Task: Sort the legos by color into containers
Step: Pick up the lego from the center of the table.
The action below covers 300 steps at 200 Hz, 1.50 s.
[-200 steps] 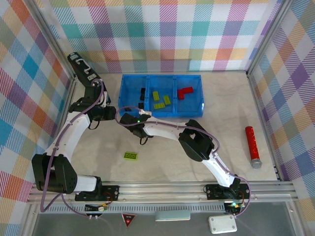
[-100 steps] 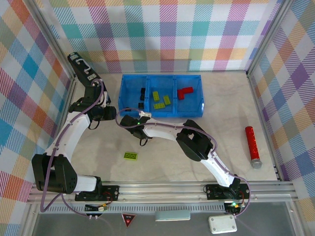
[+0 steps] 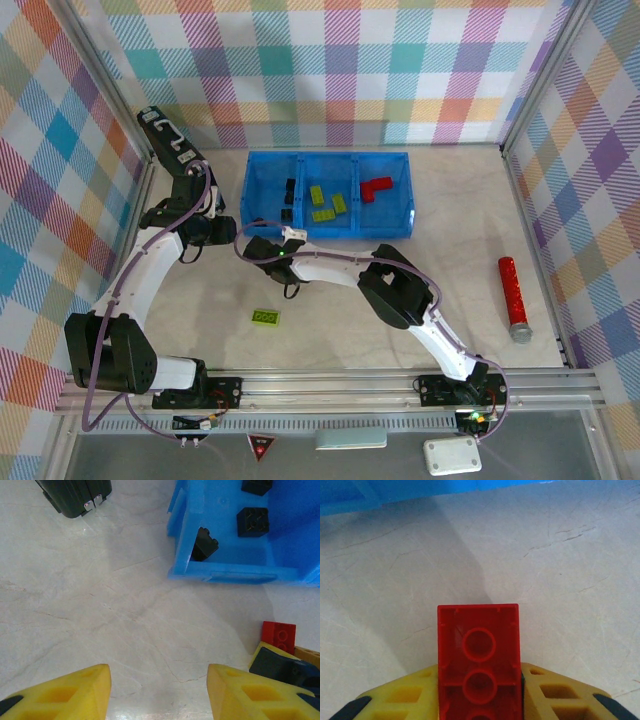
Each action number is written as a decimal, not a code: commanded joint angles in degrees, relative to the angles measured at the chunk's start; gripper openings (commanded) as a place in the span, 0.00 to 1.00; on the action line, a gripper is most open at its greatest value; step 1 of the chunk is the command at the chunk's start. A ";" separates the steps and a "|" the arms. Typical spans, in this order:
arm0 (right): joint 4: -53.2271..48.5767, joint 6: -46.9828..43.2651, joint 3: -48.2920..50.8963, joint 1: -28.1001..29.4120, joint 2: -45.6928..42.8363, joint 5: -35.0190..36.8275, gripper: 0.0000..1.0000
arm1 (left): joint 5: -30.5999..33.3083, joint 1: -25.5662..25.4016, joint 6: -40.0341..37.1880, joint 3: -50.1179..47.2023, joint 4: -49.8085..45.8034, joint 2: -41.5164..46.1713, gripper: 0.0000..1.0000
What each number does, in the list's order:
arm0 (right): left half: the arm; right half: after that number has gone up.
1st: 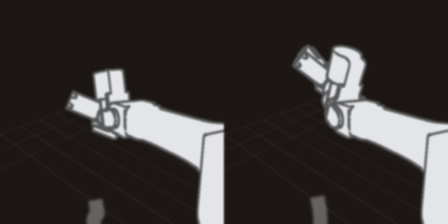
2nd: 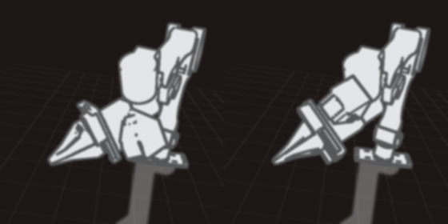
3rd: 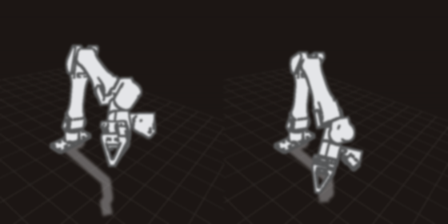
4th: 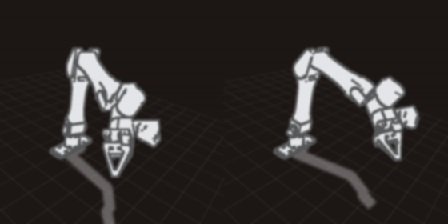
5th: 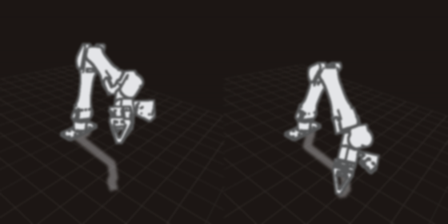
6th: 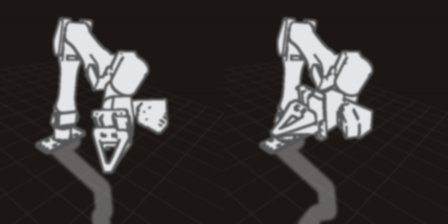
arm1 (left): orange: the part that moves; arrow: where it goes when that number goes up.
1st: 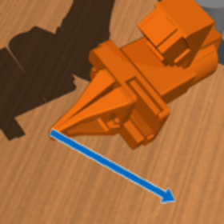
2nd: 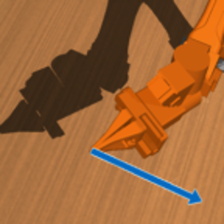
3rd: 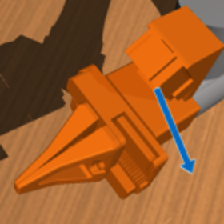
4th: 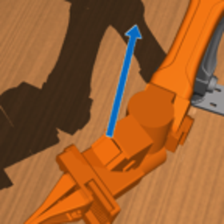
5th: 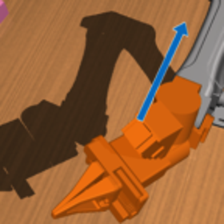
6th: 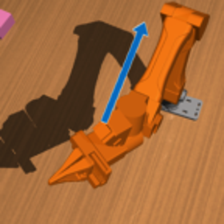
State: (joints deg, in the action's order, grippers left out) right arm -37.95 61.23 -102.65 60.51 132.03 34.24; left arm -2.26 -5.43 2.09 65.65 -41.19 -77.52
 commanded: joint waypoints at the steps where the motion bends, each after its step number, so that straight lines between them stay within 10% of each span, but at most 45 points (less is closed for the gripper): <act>1: 0.18 -0.86 3.15 0.26 -2.45 0.37 0.34 | 0.33 0.95 -0.35 0.27 -0.47 -0.62 0.53; 163: 15.29 -26.11 45.47 -11.35 -36.02 -8.78 0.31 | 1.73 1.19 -0.78 0.62 -0.91 -1.86 0.54; 300: 9.37 -42.08 36.23 -30.19 -41.95 -22.22 0.32 | 3.75 1.30 -1.56 0.62 -1.61 -1.28 0.54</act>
State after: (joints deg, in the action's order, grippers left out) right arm -26.17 25.15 -61.56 33.93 90.30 16.91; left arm 0.27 -5.08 1.67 65.65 -41.82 -79.13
